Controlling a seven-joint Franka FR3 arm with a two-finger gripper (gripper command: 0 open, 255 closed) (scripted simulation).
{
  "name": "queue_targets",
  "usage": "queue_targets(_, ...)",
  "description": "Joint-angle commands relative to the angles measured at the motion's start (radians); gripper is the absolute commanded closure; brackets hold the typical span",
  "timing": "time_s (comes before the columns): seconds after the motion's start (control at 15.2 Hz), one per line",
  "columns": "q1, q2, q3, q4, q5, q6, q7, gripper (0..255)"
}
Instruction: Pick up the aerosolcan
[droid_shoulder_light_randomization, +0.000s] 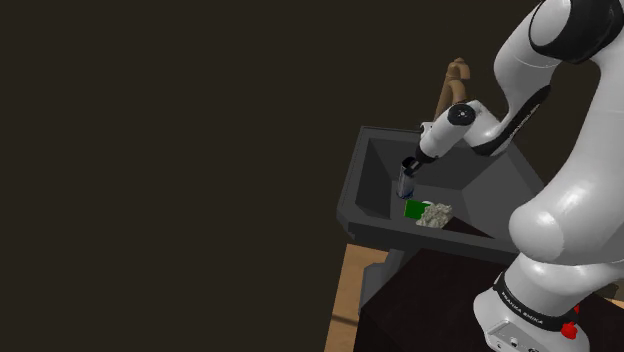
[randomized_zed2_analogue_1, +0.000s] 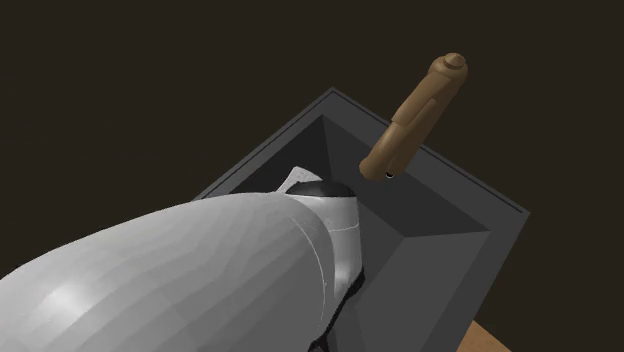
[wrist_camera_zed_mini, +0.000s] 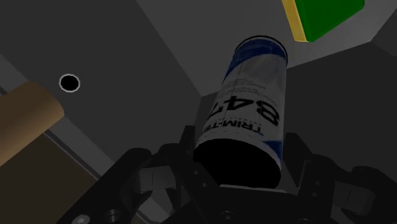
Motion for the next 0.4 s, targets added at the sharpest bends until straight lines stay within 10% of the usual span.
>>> queue_targets(0.0, 0.128, -0.027, -0.144, -0.032, 0.148, 0.029, -0.144, 255)
queue_targets(0.2, 0.37, -0.085, -0.397, -0.17, 0.689, 0.05, -0.687, 255)
queue_targets(0.33, 0.288, -0.094, -0.314, -0.168, 0.672, 0.036, -0.678, 255)
